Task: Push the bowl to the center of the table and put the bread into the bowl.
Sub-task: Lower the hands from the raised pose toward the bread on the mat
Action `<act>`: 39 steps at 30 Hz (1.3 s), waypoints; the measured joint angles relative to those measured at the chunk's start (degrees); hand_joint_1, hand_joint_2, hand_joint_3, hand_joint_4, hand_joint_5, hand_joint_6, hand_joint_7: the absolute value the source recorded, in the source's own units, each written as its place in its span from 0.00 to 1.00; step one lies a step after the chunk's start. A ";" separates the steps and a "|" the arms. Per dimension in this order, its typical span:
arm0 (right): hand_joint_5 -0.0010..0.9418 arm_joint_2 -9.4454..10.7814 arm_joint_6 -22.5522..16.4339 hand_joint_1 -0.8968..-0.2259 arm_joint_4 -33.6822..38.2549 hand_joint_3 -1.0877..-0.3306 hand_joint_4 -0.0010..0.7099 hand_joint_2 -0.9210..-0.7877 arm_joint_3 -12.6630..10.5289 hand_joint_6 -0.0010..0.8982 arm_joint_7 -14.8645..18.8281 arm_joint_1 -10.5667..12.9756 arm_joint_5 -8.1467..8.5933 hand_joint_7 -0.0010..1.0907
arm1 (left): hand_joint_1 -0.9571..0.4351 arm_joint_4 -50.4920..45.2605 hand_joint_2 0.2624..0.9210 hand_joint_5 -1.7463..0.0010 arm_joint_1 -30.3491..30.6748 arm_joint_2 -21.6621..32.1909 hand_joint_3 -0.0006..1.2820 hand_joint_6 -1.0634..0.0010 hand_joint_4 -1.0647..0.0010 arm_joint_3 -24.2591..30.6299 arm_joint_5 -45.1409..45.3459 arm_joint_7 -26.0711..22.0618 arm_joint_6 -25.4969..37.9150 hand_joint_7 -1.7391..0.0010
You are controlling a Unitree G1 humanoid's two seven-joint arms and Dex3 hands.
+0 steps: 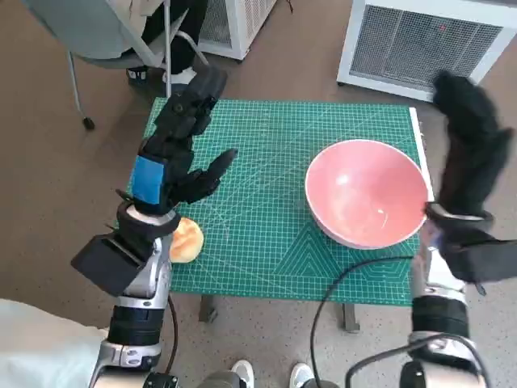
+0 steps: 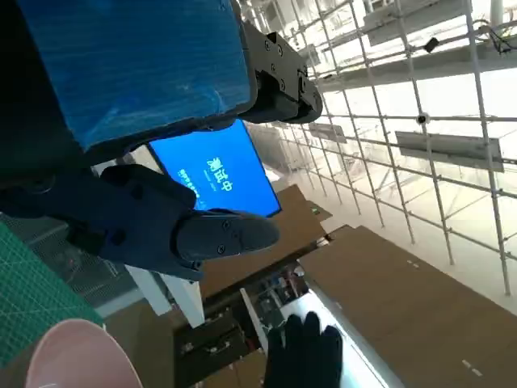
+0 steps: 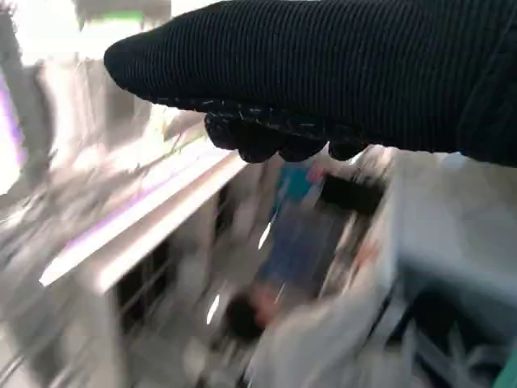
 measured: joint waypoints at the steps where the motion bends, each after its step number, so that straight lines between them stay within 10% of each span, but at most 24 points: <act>1: 0.00 -0.63 -0.33 0.69 2.08 0.51 0.48 0.00 -0.38 0.00 -1.40 -0.12 -0.61 0.71 | 0.43 0.02 1.00 1.00 0.00 -0.02 0.28 0.67 0.71 0.00 0.00 0.04 -0.12 0.90; 9: 0.00 -3.93 -0.83 0.66 13.43 0.47 0.42 0.00 -1.19 0.00 -6.70 -0.41 -2.58 0.64 | 0.43 0.11 1.00 1.00 0.10 -0.32 0.28 0.67 0.71 0.01 0.00 0.40 -0.34 0.90; 19: 0.00 -4.51 3.58 0.68 22.18 0.41 0.38 0.00 -2.43 0.01 -4.53 -0.51 -0.04 0.57 | 0.43 0.25 1.00 1.00 0.45 -0.48 0.28 0.67 0.71 0.05 -0.08 0.40 -0.64 0.90; 25: 0.00 -2.82 7.84 0.70 24.19 0.39 0.36 0.00 -4.13 0.02 -2.07 -0.52 3.30 0.55 | 0.44 0.25 1.00 1.00 1.07 -0.48 0.28 0.67 0.71 0.14 -0.08 0.40 -0.66 0.89; 39: 0.02 3.42 16.99 0.74 26.93 0.41 0.41 0.00 -4.32 0.05 -3.49 -1.80 3.49 0.61 | 0.43 0.06 1.00 1.00 1.91 -0.24 0.28 0.67 0.71 0.44 -0.02 0.53 -0.65 0.89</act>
